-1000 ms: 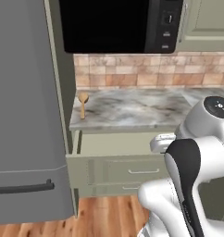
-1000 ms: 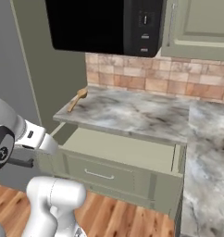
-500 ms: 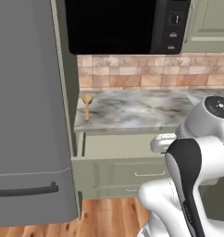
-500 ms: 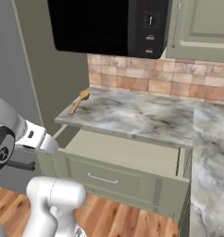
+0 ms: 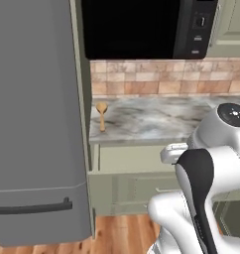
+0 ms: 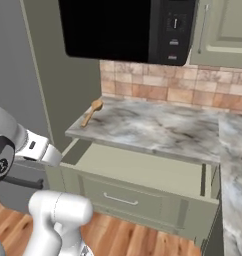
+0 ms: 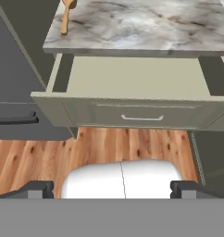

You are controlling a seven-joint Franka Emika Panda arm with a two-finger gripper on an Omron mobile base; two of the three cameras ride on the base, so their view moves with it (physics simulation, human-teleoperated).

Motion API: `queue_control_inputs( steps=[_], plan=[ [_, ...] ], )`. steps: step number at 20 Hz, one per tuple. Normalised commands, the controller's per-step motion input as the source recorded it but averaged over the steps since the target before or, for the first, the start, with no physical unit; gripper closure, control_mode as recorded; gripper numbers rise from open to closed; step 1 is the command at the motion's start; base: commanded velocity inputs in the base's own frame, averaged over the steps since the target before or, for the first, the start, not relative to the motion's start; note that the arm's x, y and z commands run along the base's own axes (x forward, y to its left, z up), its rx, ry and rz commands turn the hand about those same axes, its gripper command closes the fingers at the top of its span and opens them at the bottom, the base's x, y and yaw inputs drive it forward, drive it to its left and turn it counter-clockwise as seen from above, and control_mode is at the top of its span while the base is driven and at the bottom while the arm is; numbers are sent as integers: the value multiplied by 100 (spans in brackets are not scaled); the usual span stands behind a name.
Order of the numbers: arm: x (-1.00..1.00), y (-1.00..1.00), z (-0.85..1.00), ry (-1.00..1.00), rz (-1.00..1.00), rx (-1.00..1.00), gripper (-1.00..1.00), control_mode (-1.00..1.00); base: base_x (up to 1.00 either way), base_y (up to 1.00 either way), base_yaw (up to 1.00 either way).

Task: Organize the utensils by type. Pick up the wooden spoons from the counter and place them in the open cabinet. Then pick up the metallic utensils from the counter and place them in the open drawer.

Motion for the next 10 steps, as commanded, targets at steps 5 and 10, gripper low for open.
queue_control_inputs(
  steps=[5, 10],
  plan=[
    [0, 0, 0, 0, 0, 0, -100, 100, 28, 6, -4],
    [0, 0, 0, 0, 0, 0, -100, 100, 29, 19, -7]
  ],
)
